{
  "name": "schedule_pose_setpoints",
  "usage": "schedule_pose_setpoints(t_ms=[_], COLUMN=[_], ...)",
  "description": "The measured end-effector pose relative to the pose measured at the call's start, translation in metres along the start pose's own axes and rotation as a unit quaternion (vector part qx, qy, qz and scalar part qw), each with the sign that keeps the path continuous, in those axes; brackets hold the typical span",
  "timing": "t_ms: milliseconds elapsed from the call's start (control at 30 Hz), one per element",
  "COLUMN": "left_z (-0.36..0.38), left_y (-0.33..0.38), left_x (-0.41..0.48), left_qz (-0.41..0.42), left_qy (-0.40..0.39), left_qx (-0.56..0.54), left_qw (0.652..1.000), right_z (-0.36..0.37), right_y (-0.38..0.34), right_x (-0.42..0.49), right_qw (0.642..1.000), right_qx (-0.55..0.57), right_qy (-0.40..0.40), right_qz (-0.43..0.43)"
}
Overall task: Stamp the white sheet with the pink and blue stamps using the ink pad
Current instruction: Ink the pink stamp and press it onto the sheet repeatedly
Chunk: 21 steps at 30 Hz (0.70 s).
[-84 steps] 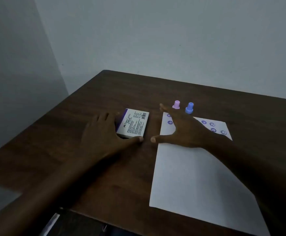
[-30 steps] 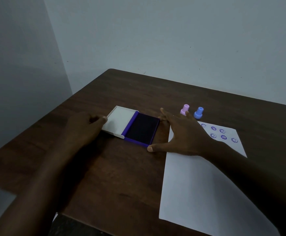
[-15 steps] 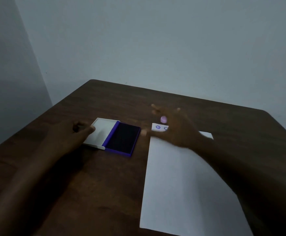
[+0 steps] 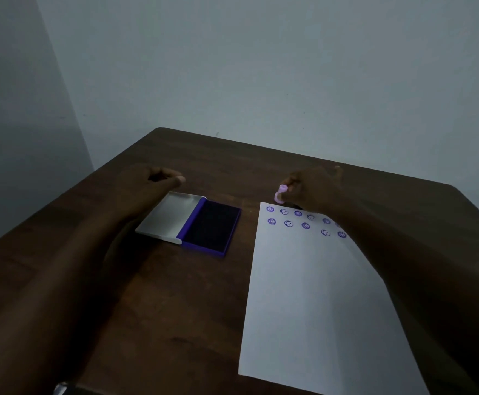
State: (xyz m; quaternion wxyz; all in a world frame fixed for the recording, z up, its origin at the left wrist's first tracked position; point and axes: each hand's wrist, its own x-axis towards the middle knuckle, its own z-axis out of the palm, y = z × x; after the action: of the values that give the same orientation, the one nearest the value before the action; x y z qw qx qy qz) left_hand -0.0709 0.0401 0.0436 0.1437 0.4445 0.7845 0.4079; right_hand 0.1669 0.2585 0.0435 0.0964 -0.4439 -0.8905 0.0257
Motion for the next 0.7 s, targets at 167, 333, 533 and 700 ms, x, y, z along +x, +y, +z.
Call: schedule_pose_setpoints(t_ms=[167, 333, 533, 700], left_z=[0.005, 0.008, 0.023, 0.025], left_y=[-0.001, 0.007, 0.012, 0.01], left_x=[-0.002, -0.008, -0.012, -0.011], left_qz=[0.01, 0.024, 0.057, 0.08], left_qy=[-0.005, -0.068, -0.094, -0.058], left_qx=[-0.073, -0.186, -0.261, -0.268], left_qw=[0.997, 0.98, 0.959, 0.958], right_z=[-0.012, -0.023, -0.02, -0.012], right_y=[-0.014, -0.06, -0.09, -0.09], right_x=[-0.011, -0.025, -0.032, -0.034], right_qw=[0.984, 0.903, 0.856, 0.838], right_qx=[0.173, 0.422, 0.496, 0.528], right_qy=[0.026, -0.055, -0.121, -0.124], right_qz=[-0.043, -0.059, -0.08, -0.059])
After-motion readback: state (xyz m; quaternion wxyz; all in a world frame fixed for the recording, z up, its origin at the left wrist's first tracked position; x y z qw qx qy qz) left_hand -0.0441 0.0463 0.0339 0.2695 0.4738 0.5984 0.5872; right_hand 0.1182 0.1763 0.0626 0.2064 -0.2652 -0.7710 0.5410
